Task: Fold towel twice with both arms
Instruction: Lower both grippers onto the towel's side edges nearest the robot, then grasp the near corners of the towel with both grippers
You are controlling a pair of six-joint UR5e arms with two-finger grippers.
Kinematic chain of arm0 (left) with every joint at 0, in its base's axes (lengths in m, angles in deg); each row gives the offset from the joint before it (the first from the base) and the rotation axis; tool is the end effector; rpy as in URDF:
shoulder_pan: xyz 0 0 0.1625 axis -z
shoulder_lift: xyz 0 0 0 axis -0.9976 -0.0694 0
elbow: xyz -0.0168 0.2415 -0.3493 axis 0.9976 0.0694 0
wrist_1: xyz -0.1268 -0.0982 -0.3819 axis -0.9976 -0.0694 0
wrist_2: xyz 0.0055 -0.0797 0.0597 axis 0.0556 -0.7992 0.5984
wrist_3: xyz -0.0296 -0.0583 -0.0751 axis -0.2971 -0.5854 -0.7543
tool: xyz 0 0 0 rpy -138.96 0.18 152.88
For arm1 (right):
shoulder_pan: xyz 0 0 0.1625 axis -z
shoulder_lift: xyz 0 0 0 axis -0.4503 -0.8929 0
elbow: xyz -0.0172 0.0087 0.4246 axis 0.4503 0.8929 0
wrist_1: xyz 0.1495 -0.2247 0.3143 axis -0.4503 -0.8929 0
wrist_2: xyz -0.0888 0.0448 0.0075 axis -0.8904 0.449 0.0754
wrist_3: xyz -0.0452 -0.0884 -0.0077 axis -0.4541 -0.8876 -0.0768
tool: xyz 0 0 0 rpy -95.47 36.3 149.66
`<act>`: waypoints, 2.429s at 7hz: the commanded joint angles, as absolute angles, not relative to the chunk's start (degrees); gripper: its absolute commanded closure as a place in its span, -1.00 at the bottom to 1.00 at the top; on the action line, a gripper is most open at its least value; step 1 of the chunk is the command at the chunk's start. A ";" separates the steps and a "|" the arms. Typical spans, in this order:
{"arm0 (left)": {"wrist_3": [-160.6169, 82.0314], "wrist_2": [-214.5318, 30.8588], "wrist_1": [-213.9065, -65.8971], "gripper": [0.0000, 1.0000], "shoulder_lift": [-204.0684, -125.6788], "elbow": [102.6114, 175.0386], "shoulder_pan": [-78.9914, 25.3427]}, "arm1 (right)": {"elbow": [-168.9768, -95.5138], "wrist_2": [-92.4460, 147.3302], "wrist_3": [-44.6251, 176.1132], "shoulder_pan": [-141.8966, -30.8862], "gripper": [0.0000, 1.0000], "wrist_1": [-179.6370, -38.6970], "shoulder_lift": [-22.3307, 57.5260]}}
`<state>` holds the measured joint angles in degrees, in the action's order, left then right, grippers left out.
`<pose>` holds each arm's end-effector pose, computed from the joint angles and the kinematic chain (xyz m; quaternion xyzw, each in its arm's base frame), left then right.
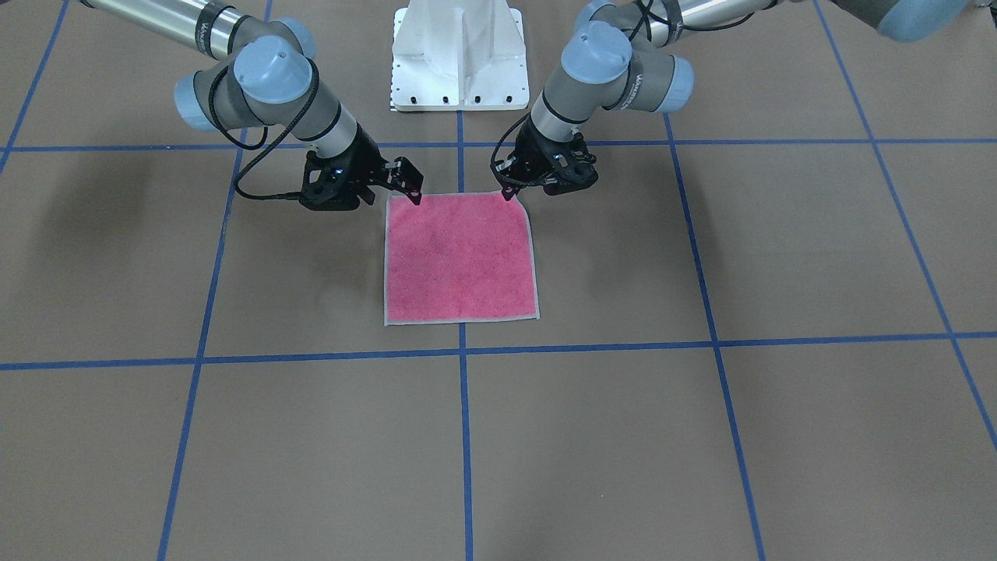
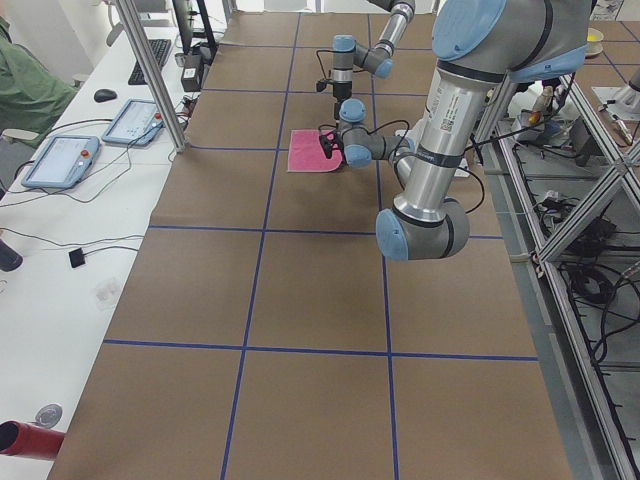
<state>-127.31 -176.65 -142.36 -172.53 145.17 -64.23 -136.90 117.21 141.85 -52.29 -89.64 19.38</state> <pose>0.5624 -0.3383 0.2717 -0.0796 0.5273 -0.1789 0.8268 -0.5258 -0.3561 0.3176 -0.0650 -0.5307 0.1048 0.8386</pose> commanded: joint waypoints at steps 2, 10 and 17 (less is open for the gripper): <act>-127.31 -176.65 -142.36 1.00 -172.53 145.15 -64.22 | -136.37 117.45 142.14 -52.25 -0.71 -89.55 19.91; -127.31 -176.65 -142.36 1.00 -172.44 145.06 -64.22 | -135.58 117.62 142.23 -51.63 -0.30 -89.99 20.08; -127.31 -176.65 -142.36 1.00 -172.44 145.06 -64.22 | -135.31 117.89 142.14 -51.63 -0.02 -89.90 19.99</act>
